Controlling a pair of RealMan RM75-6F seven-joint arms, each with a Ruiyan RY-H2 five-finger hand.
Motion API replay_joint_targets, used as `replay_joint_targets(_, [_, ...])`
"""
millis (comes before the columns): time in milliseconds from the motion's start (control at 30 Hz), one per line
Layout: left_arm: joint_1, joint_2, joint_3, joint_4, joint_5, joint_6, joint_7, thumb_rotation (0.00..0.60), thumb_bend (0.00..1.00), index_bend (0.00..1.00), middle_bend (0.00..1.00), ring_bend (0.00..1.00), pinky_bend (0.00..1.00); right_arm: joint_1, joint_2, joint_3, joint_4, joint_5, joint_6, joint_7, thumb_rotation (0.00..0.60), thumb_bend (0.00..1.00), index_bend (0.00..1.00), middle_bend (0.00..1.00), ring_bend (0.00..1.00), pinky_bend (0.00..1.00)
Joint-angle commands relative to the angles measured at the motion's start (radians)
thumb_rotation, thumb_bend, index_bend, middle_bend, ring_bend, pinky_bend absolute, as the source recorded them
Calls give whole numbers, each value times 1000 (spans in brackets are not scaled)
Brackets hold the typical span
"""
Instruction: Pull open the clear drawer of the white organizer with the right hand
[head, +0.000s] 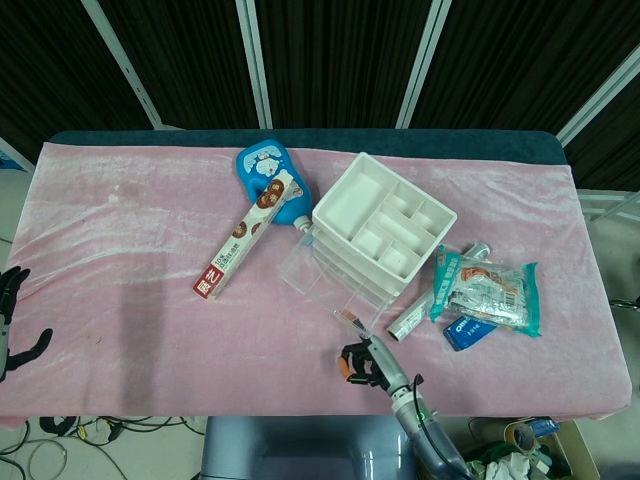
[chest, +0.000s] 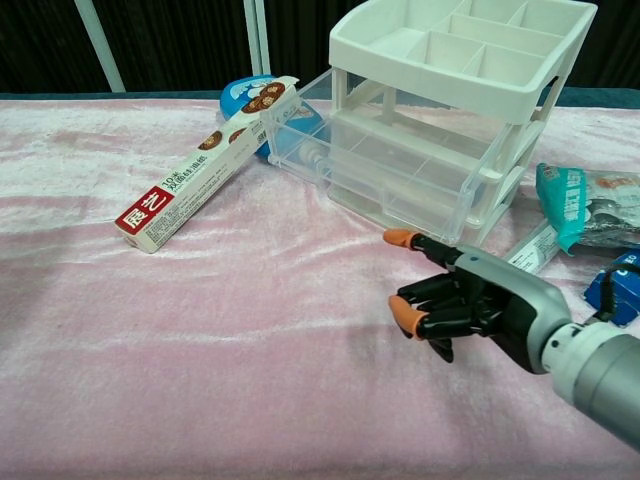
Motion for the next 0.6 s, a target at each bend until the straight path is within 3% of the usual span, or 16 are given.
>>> replay_joint_targets(33, [0, -1, 1, -1, 1, 1, 3, 600, 277, 82, 59, 1, 89, -26, 50, -17, -26, -34, 24, 25, 600, 468, 44, 712, 826, 762])
replay_joint_targets(367, [1, -5, 3, -3, 3, 4, 14, 600, 277, 82, 59, 1, 89, -74, 191, -34, -76, -50, 56, 66, 600, 467, 54, 712, 826, 762])
replay_joint_targets(600, [3, -5, 2, -3, 7, 9, 11, 600, 277, 82, 59, 1, 89, -117, 432, 18, -110, -90, 140, 117, 600, 468, 54, 685, 800, 754])
